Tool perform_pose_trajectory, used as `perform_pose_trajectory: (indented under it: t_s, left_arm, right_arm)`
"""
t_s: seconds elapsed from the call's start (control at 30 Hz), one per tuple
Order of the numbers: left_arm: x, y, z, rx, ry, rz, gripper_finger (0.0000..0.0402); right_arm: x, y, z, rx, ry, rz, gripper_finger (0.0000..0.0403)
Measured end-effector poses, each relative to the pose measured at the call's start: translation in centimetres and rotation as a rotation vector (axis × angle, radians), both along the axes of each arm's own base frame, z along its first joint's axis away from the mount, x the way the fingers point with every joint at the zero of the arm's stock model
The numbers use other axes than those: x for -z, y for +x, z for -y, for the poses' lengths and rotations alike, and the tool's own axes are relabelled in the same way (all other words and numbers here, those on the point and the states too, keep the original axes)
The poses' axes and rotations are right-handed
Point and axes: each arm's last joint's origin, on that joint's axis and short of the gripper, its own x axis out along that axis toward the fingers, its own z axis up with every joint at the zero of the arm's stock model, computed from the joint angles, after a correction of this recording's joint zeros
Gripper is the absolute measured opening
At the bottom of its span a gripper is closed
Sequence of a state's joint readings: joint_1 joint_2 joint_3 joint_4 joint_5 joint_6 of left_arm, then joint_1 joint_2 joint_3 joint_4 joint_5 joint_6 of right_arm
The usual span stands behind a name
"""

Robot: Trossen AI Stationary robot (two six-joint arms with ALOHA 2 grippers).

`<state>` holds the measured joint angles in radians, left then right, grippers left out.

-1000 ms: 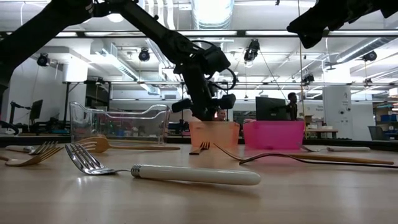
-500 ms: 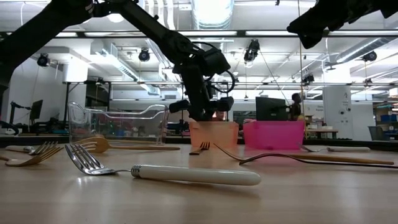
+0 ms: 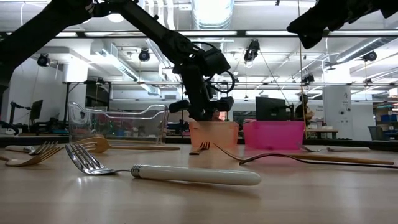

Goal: Sort silverware by color (type)
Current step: Put the black fork into the orange bin, then put the gold fork into the transparent bin

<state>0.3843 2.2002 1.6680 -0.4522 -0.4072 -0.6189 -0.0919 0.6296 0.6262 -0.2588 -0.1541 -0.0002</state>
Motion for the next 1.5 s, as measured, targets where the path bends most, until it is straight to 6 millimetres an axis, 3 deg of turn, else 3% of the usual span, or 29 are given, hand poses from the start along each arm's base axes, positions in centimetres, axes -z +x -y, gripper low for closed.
perform_pose_trajectory:
  t_s: [0.67,0.83,0.97,1.17,1.3,1.5]
  left_arm:
    - [0.0,0.1,0.1,0.013,-0.001,-0.004,0.0014]
    - [-1.7,0.5,1.0,0.109,0.046,-0.027,0.0014]
    - [-3.7,1.1,1.9,0.268,0.136,-0.079,0.0014]
    - [-6.6,1.3,3.8,0.703,0.339,-0.376,0.0014]
    - [-6.9,0.7,4.2,0.965,0.373,-0.557,0.0014]
    - [-6.8,0.3,2.9,1.272,0.327,-0.444,0.0012]
  right_arm:
    - [0.0,0.0,0.0,0.000,0.000,-0.002,0.0043]
    - [0.1,0.0,0.0,0.001,0.003,-0.007,0.0043]
    - [0.0,0.0,0.1,0.044,0.027,0.000,0.0043]
    - [0.0,0.0,0.4,0.139,0.024,0.001,0.0043]
    - [-0.1,0.0,0.4,0.151,0.039,0.004,0.0043]
    - [-0.3,0.1,0.4,0.154,0.044,0.030,0.0043]
